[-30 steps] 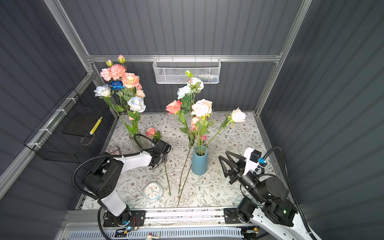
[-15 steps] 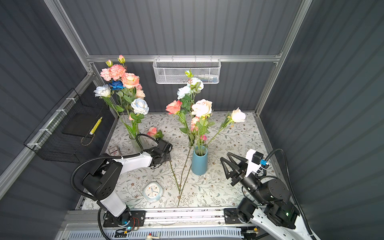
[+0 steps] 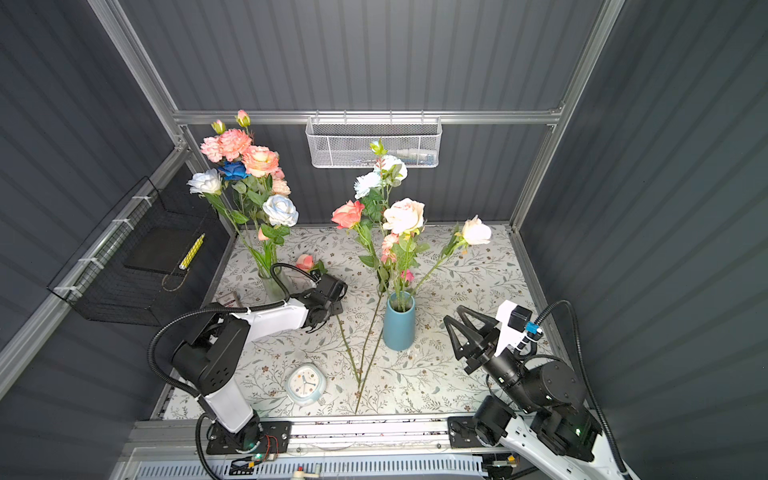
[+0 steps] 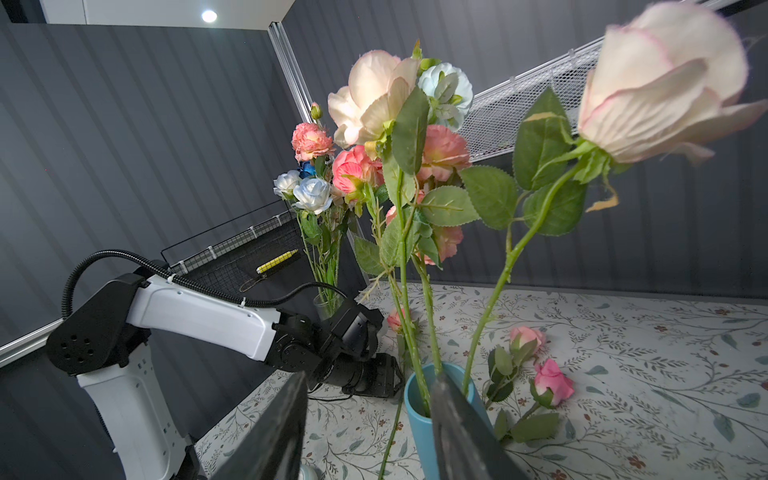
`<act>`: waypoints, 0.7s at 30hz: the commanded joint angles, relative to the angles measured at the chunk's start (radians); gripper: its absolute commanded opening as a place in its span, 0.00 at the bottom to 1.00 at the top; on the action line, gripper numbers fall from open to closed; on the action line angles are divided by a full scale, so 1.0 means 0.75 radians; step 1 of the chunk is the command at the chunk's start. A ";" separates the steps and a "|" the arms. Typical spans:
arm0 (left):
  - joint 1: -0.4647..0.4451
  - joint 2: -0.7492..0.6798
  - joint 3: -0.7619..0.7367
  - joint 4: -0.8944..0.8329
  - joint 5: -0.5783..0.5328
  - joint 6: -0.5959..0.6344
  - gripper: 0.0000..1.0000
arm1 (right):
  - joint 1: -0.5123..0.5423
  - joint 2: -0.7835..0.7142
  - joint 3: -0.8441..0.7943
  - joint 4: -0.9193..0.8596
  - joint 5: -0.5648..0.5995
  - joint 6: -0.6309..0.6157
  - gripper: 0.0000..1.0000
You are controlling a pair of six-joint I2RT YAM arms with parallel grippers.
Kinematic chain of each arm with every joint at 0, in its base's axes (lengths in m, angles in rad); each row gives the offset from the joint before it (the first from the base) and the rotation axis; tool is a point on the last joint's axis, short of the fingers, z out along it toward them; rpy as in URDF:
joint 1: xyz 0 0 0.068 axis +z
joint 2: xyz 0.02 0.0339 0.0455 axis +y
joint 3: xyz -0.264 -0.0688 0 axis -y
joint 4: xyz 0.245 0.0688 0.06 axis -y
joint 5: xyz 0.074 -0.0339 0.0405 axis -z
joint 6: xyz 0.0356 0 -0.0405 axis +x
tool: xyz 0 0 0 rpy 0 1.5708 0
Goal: Arrange the flowers into the vase
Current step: 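Grasp a pink rose stem on the table with the left gripper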
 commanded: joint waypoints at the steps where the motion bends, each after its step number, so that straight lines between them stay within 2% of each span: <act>1: 0.006 0.066 0.058 0.020 -0.069 -0.016 0.53 | 0.004 -0.036 0.029 -0.033 0.008 0.005 0.50; 5: 0.006 0.138 0.087 0.018 -0.049 -0.006 0.48 | 0.005 -0.056 0.036 -0.050 0.007 0.013 0.50; 9: 0.006 0.165 0.068 0.022 -0.027 -0.011 0.25 | 0.004 -0.060 0.040 -0.056 0.008 0.013 0.50; 14: 0.004 0.166 0.012 0.037 0.019 -0.019 0.00 | 0.004 -0.058 0.039 -0.044 0.013 0.013 0.49; 21: -0.045 0.040 -0.057 0.056 -0.008 -0.018 0.00 | 0.004 -0.042 0.027 -0.023 0.016 0.019 0.49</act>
